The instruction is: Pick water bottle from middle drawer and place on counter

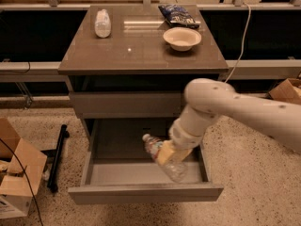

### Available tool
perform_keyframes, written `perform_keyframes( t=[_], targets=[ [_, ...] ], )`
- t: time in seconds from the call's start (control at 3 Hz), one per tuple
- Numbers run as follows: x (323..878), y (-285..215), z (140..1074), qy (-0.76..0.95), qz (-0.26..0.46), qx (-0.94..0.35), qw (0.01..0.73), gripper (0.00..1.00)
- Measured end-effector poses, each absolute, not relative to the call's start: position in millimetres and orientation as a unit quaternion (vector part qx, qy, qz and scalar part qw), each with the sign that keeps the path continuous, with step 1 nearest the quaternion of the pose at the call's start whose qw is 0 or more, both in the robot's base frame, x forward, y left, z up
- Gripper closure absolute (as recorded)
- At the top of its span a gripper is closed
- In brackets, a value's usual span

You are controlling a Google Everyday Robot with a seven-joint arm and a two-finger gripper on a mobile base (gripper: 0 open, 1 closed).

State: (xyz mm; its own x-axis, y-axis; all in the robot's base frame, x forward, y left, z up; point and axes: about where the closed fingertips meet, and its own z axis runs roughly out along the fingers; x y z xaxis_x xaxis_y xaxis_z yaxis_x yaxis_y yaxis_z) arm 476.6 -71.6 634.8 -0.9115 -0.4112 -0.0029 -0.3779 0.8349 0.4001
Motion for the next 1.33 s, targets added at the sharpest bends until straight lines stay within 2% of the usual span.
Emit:
perform_keyframes(
  t=[0.33, 0.67, 1.33],
  targets=[
    [481.6, -136.7, 681.6, -0.956, -0.204, 0.208, -0.037, 1.00],
    [529.8, -181.0, 732.0, -0.939, -0.197, 0.260, -0.112, 1.00],
    [535.0, -179.1, 739.6, -0.938, -0.196, 0.259, -0.122, 1.00]
  ],
)
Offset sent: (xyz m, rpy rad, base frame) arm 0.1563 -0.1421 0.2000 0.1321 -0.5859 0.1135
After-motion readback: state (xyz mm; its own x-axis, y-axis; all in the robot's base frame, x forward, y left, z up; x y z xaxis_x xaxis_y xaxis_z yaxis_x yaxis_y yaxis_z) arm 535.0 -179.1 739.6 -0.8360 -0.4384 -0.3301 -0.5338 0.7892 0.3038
